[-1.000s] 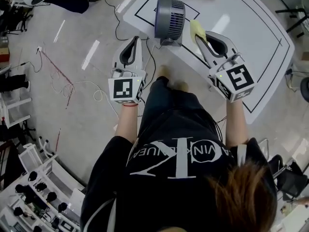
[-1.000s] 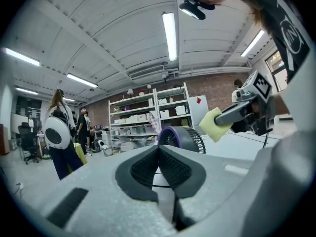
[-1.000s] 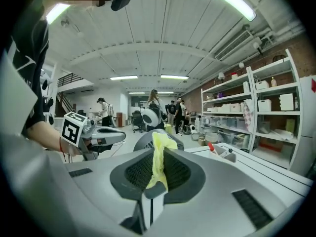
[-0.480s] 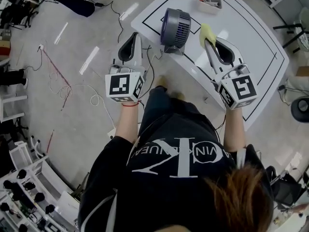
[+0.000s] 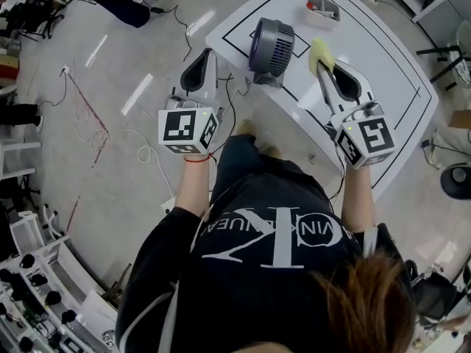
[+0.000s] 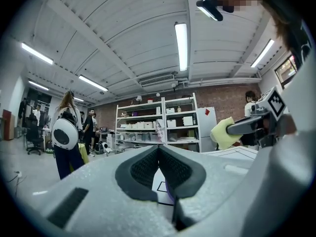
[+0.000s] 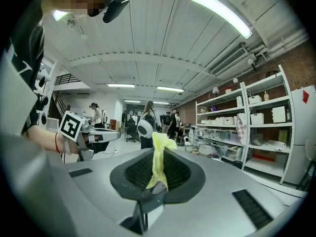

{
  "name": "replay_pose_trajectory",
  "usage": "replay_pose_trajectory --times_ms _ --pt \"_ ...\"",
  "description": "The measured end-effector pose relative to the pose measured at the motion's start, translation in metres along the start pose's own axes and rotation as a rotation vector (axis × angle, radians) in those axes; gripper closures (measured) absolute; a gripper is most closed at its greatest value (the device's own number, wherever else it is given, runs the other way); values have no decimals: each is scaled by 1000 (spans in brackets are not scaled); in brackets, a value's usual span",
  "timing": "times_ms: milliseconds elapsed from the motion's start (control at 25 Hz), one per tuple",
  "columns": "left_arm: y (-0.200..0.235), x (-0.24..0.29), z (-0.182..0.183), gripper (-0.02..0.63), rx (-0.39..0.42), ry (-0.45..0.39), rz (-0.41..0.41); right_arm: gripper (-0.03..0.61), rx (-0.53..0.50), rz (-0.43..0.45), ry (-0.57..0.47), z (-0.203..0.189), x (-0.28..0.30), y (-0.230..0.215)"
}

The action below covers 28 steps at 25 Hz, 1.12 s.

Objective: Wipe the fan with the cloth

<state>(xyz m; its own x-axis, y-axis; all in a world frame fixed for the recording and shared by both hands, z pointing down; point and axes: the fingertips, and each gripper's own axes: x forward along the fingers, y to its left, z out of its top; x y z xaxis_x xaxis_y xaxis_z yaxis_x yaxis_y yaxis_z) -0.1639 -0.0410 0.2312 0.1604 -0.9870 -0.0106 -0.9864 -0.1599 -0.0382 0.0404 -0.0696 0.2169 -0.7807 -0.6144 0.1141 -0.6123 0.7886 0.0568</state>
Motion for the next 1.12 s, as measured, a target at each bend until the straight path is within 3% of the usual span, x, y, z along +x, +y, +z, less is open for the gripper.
replay_pose_trajectory --times_ms 1120 --pt "3 1 2 604 16 19 -29 538 53 0 -4 -4 6 -2"
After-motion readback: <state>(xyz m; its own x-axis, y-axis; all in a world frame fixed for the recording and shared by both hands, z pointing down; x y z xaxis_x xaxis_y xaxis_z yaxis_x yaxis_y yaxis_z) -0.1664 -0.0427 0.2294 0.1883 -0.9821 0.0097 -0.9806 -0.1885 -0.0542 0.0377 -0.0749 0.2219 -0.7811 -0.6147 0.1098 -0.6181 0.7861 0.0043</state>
